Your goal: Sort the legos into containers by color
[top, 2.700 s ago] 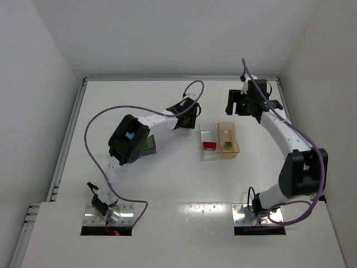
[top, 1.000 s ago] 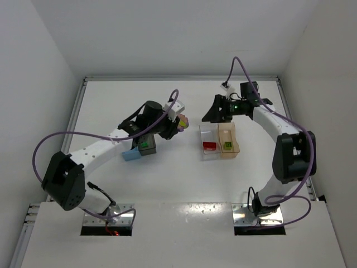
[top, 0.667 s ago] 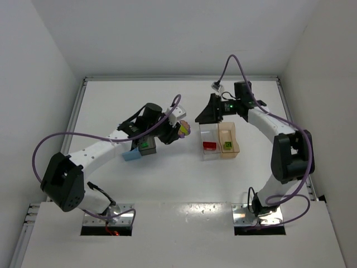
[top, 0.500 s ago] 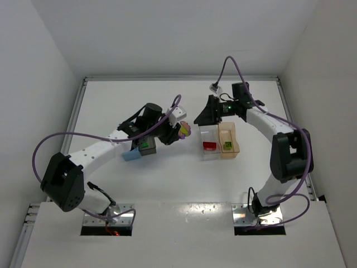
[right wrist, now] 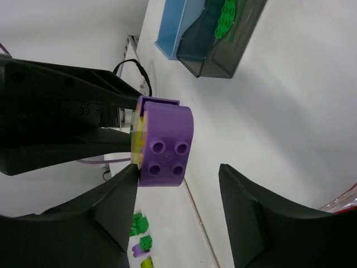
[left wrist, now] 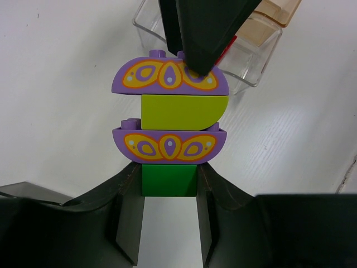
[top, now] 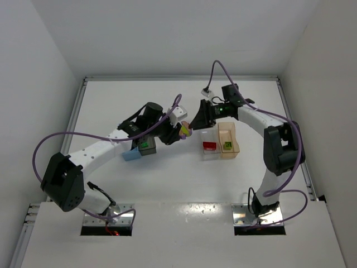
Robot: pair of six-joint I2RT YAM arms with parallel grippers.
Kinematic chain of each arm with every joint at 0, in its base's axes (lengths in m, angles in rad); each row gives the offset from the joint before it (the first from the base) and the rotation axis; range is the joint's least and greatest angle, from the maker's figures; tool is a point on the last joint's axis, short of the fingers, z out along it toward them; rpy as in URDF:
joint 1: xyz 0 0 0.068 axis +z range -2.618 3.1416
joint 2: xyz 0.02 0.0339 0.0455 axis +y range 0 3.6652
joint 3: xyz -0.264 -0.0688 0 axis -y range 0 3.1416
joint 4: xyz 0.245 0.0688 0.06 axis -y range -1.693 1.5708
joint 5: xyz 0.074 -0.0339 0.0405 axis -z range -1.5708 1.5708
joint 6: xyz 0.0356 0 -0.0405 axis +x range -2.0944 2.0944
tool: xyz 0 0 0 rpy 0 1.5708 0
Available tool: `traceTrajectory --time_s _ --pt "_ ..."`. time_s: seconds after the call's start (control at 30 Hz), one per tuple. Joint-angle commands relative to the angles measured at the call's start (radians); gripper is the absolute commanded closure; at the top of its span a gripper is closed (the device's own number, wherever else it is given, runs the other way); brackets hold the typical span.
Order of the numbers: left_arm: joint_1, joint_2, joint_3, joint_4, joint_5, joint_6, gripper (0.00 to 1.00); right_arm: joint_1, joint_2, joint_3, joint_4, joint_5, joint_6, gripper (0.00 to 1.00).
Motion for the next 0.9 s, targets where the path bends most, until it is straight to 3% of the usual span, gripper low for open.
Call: traceTrajectory --time_s 0.0,0.07,0.27,0.37,0.5,0.53,0.87 --pt "-0.009 -0.007 0.042 0.029 0.025 0.001 1.0 0.012 0.004 0.047 0.026 -0.037 -0.012 0.43" --pt "-0.018 -0.007 0.051 0.029 0.025 0.001 1.0 0.021 0.004 0.047 0.035 -0.048 -0.003 0.49" --pt "-0.018 0.013 0.06 0.029 0.025 0.001 1.0 0.041 0.024 0.056 0.044 -0.088 0.006 0.51" --pt "-0.018 0.013 0.06 0.029 0.025 0.001 1.0 0.041 0.024 0.056 0.055 -0.108 0.006 0.65" --pt "-0.018 0.013 0.051 0.029 0.004 0.001 1.0 0.041 0.024 0.047 0.076 -0.132 0.015 0.96" --pt "-0.018 0.013 0.051 0.029 -0.01 0.001 1.0 0.041 0.024 0.047 0.076 -0.132 0.015 0.99" --pt "0.011 -0.07 -0.052 0.029 -0.095 0.001 1.0 -0.02 -0.042 0.038 0.087 -0.103 0.024 1.0"
